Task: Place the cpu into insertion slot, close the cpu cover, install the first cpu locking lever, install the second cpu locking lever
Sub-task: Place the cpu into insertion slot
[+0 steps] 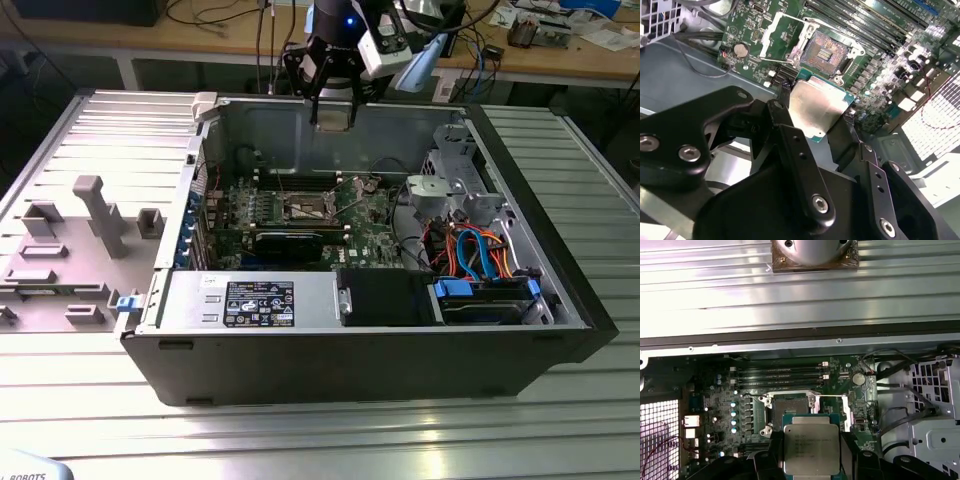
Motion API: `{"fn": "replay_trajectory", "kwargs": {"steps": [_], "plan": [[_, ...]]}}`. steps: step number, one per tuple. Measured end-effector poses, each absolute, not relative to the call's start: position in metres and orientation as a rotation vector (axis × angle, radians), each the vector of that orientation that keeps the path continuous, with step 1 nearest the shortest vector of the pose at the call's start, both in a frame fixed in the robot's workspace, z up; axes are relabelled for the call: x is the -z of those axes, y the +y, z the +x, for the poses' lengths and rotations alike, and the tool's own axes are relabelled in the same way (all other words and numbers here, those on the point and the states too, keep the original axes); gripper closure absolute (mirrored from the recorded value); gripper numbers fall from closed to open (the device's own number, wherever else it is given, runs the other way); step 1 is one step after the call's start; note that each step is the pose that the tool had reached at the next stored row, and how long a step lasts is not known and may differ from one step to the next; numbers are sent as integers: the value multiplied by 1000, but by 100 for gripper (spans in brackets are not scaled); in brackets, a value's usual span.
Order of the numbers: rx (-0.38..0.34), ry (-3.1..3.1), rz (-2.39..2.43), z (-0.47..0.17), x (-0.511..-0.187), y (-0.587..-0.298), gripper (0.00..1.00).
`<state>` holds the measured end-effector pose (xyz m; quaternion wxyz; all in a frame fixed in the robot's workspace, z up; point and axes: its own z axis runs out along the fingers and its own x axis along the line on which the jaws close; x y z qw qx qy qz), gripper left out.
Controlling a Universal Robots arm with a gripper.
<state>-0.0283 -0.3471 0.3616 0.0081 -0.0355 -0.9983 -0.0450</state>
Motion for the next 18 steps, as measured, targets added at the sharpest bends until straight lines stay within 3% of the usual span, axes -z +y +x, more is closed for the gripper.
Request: {"fn": "replay_trajectory", "kwargs": {"steps": [18], "plan": [[138,-3113,-301,-30,-360,-347,46]]}}
